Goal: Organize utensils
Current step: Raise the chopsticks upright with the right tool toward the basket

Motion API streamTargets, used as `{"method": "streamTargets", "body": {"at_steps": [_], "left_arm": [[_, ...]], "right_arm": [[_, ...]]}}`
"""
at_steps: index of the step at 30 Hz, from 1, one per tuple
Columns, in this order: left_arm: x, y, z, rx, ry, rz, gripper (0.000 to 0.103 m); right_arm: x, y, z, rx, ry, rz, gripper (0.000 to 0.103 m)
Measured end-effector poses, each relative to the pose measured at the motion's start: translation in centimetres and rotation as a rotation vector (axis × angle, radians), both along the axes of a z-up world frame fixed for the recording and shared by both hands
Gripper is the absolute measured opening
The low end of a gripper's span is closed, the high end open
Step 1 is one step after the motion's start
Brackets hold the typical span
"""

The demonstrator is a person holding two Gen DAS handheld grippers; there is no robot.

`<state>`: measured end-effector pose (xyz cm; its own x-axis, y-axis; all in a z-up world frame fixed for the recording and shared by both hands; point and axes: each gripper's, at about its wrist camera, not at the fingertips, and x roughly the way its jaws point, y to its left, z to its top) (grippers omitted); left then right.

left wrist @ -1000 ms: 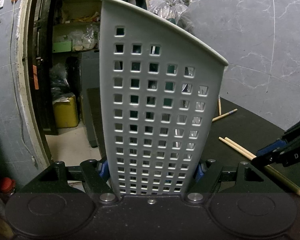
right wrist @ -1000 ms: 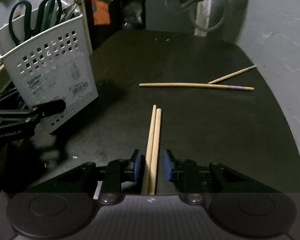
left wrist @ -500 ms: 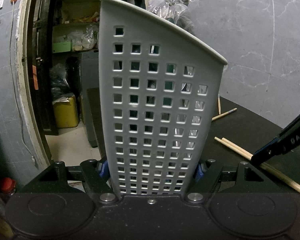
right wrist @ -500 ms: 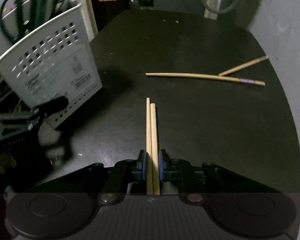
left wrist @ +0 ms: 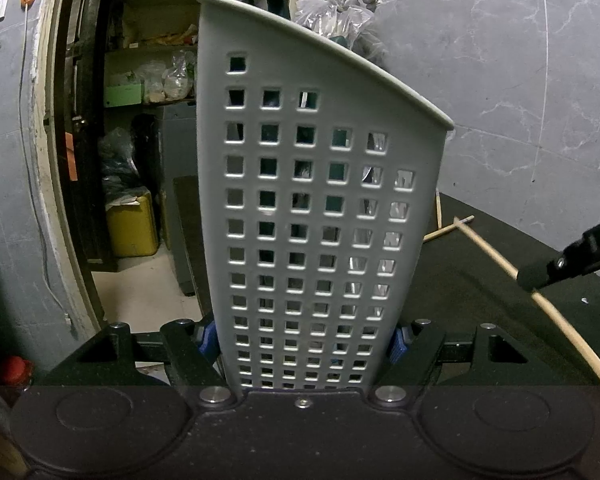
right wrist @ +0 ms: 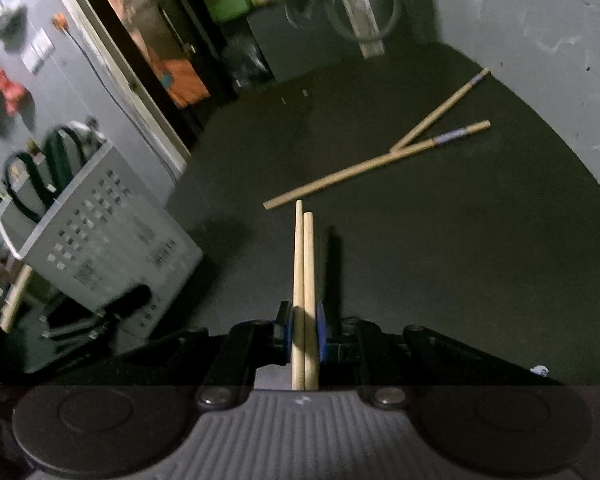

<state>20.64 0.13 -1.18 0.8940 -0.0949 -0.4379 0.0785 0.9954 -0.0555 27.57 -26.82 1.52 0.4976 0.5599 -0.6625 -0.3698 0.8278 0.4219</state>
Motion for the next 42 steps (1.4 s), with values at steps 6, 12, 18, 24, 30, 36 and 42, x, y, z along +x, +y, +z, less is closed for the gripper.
{"method": "streamTargets", "body": {"at_steps": [6,12,18,24,30,36,42], "left_arm": [[0.1,-0.1,0.1,0.003,0.001,0.001,0.076],[0.1,-0.2,0.1,0.004,0.002,0.001,0.076],[0.1,-0.2,0.1,0.005,0.002,0.001,0.076],[0.1,-0.2,0.1,0.005,0.002,0.001,0.076],[0.1,-0.2,0.1,0.005,0.002,0.001,0.076],[0.2,-0.2,0.1,0.007,0.002,0.002,0.075],[0.2,-0.3,0.1,0.009,0.002,-0.001,0.075]], "right_arm": [[-1.5,-1.2,0.8,0.149,-0.109,-0.005,0.014],[-2.7,-1.1,1.7,0.253,-0.211,0.002,0.014],[-3.0,-1.3,2.1,0.342,-0.29,-0.011,0.014],[-3.1,-1.1,3.4,0.355,-0.349,-0.028,0.014],[-3.1,-0.6,6.1,0.37,-0.423,-0.032,0.014],[-3.0,0.5,10.1,0.406,-0.522,-0.014,0.014],[-2.6,2.3,14.1,0.477,-0.621,0.013,0.014]]}}
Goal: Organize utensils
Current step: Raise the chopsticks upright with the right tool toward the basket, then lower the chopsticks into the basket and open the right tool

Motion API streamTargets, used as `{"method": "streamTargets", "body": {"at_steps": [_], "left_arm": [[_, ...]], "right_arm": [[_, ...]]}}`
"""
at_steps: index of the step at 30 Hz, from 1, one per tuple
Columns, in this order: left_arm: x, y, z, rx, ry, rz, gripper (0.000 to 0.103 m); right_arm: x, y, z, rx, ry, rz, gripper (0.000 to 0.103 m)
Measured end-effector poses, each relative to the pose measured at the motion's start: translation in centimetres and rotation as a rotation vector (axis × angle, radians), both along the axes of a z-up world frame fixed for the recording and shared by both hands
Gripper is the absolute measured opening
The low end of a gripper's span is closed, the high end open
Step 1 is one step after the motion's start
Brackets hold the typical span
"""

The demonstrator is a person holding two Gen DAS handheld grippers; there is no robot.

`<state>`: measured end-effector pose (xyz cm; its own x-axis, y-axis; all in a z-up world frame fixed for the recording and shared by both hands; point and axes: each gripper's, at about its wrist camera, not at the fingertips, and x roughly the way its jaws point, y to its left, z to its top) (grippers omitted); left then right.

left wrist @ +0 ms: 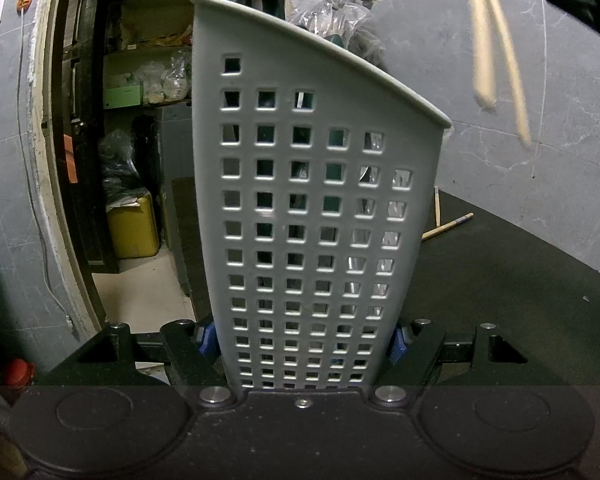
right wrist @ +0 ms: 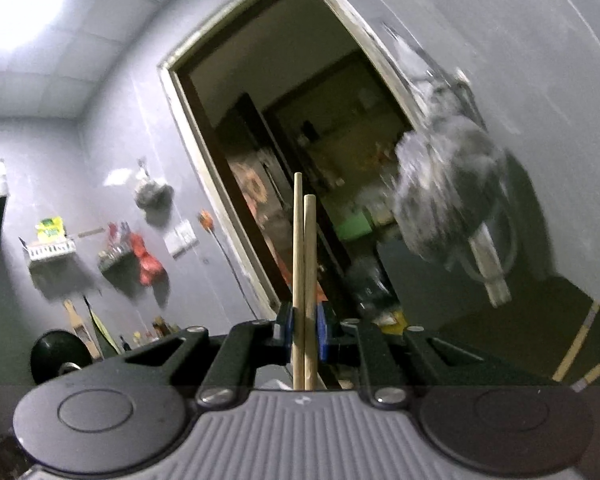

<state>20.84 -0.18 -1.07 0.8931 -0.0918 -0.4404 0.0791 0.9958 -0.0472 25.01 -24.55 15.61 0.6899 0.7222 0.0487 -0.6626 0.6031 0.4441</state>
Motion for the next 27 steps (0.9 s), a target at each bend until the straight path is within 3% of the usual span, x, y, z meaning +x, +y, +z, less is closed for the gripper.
{"method": "streamTargets", "body": {"at_steps": [8,19,27], "left_arm": [[0.0,0.0,0.0,0.0,0.0,0.0,0.075],[0.0,0.0,0.0,-0.001,0.0,-0.001,0.075],[0.0,0.0,0.0,0.0,0.0,0.0,0.075]], "right_arm": [[1.7,4.0,1.6,0.052,-0.038,0.044,0.014],[1.7,5.8,-1.0,0.053,-0.043,-0.002,0.014],[1.1,6.4,-2.5,-0.012,-0.042,-0.017,0.014]]}}
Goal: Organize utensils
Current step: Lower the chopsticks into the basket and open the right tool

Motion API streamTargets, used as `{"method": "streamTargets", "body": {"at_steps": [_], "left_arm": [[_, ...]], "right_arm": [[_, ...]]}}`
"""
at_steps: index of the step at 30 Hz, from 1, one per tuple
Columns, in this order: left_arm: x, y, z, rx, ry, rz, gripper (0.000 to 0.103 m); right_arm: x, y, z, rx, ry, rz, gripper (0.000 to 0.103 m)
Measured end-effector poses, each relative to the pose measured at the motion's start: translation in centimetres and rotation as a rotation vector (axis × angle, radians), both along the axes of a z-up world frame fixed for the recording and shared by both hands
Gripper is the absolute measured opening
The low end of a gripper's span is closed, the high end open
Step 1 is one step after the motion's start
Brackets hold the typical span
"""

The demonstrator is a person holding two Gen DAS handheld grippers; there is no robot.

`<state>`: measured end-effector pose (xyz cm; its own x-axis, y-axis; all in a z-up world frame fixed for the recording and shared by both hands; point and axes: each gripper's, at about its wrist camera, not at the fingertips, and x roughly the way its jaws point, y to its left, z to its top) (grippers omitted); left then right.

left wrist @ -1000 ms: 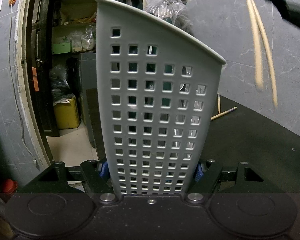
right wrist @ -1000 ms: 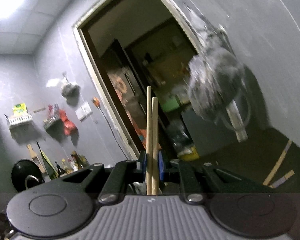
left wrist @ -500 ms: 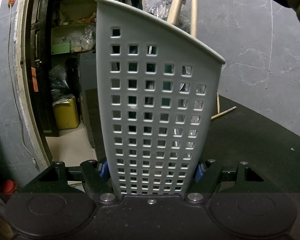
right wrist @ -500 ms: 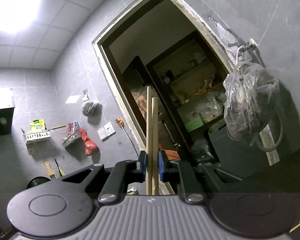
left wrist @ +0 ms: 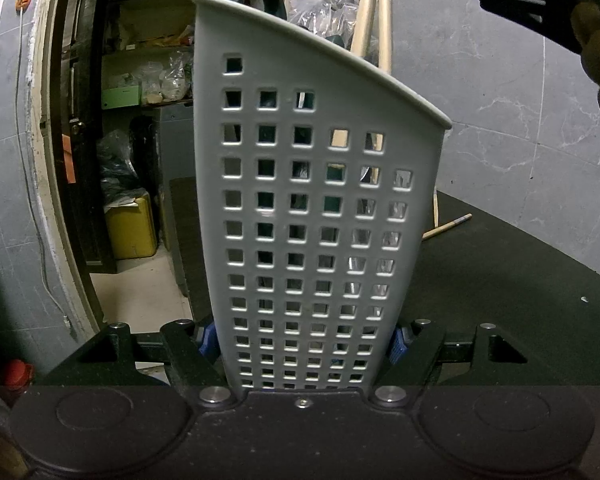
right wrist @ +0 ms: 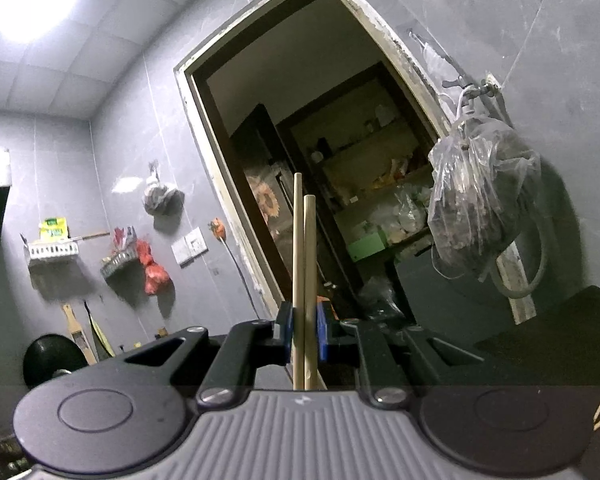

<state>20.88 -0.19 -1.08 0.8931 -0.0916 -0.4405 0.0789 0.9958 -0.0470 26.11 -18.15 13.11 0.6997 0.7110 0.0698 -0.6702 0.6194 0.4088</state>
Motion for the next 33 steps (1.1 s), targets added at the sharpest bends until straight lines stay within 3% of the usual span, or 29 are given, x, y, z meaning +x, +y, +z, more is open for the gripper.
{"method": "streamTargets", "body": {"at_steps": [24,33], "left_arm": [[0.0,0.0,0.0,0.002,0.001,-0.001,0.075],[0.0,0.0,0.0,0.001,0.001,-0.001,0.075]], "right_arm": [[-1.3,0.6,-4.1,-0.105,0.074,0.026,0.014],[-1.6,0.6,-4.4,-0.119,0.067,0.016,0.014]]}}
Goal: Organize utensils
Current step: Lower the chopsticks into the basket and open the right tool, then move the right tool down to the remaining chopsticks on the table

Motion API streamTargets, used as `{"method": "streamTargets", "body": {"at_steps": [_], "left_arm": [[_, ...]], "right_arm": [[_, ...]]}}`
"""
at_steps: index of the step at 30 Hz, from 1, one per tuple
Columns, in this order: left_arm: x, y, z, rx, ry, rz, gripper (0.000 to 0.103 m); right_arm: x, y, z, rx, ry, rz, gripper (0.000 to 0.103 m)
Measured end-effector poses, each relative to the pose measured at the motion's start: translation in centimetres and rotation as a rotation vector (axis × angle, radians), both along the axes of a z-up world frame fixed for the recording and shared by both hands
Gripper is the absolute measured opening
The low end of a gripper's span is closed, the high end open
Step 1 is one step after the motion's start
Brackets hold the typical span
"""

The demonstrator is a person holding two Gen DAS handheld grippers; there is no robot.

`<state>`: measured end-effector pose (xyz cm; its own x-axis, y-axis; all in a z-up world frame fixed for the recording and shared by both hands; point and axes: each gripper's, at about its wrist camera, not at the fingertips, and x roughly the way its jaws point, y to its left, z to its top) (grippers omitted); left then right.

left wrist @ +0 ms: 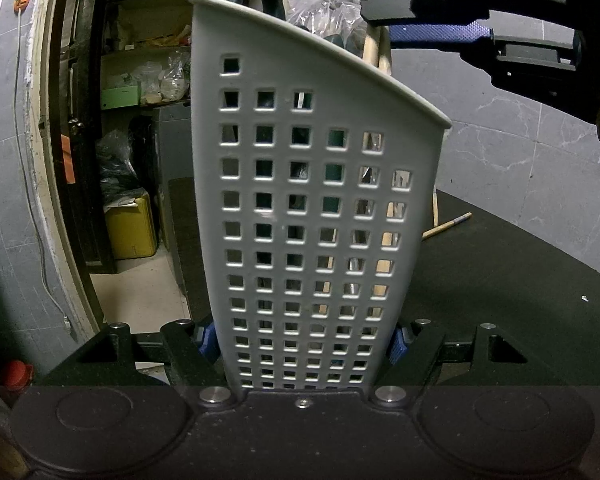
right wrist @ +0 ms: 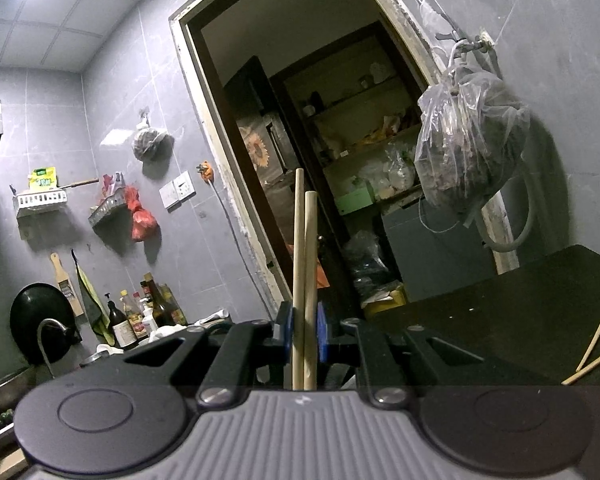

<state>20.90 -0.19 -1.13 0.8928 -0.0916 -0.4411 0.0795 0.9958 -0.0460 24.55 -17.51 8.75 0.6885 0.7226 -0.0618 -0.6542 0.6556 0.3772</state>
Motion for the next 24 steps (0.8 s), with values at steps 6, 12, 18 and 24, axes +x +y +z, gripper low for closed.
{"method": "streamTargets", "body": {"at_steps": [6,12,18,24], "left_arm": [[0.0,0.0,0.0,0.001,0.0,0.0,0.075],[0.0,0.0,0.0,0.001,0.0,0.0,0.075],[0.0,0.0,0.0,0.0,0.0,0.0,0.075],[0.0,-0.1,0.0,0.0,0.0,0.0,0.075]], "right_arm": [[0.2,-0.3,-0.2,0.002,0.022,-0.011,0.02],[-0.1,-1.3,-0.3,0.021,0.024,-0.025,0.054],[-0.8,-4.4,-0.1,0.023,0.015,-0.115,0.095],[-0.2,-8.3,-1.5,0.009,0.115,-0.273,0.103]]}}
